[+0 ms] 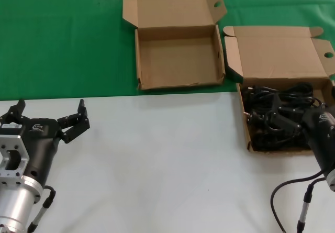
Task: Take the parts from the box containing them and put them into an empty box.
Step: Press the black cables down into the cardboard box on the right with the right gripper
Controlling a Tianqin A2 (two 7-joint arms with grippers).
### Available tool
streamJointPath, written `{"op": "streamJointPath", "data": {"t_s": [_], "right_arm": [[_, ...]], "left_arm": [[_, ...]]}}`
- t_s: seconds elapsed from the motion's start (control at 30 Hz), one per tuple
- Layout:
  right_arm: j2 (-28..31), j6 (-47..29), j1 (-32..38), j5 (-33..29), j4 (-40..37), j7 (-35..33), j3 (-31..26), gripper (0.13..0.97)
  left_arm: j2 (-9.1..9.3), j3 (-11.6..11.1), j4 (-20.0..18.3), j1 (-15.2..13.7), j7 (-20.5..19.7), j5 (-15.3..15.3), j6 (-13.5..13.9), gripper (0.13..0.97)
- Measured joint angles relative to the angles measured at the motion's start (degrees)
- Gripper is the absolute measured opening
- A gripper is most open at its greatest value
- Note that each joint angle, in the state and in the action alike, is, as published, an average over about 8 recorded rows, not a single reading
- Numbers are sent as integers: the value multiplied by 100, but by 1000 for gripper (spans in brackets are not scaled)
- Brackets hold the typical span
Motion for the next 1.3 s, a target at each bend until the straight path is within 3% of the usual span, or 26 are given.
{"op": "streamJointPath", "data": {"t_s": [1.3], "right_arm": [[0, 0, 0, 0, 0, 0, 0, 966]], "left_arm": [[0, 0, 0, 0, 1, 0, 0, 966]]}}
